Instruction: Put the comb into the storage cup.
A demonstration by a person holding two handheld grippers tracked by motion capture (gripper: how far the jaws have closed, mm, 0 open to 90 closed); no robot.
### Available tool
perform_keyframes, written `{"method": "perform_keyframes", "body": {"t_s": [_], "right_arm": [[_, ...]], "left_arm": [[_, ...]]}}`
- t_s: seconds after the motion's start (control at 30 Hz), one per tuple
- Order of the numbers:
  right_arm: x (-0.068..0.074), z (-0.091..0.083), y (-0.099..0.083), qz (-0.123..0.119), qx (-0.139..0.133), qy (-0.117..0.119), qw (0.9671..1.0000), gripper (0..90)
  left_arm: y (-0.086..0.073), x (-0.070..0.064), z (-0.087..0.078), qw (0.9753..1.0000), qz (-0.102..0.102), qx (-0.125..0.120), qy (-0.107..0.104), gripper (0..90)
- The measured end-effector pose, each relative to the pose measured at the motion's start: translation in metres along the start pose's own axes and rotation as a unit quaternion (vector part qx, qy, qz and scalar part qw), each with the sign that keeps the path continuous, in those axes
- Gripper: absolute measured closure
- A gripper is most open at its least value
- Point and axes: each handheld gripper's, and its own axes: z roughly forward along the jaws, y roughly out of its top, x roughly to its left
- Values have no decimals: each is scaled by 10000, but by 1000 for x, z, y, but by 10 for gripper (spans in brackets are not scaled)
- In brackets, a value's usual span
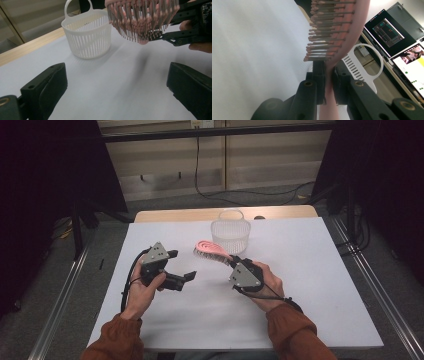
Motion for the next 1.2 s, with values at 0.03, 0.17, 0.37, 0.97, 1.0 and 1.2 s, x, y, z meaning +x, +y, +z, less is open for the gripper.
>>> {"method": "perform_keyframes", "body": {"t_s": [0.03,0.17,0.37,0.97,1.0,1.2], "right_arm": [[-1,0,0,46,-26,23,10000,823],[-3,-3,-1,308,-73,95,9995,822],[-6,-5,-5,669,-118,158,9976,822],[-20,-12,-12,2085,-500,405,9759,822],[-20,-13,-12,2165,-528,443,9739,822],[-24,-13,-17,2667,-655,543,9600,822]], "left_arm": [[-1,0,1,10000,-32,-52,6,33],[-3,0,3,9998,-5,-204,20,33],[-7,2,6,9997,-44,-230,113,30],[-6,-1,4,9997,-91,-83,194,34],[-5,-2,4,9998,-71,-102,172,34],[-5,-4,5,9999,-127,-29,76,30]]}}
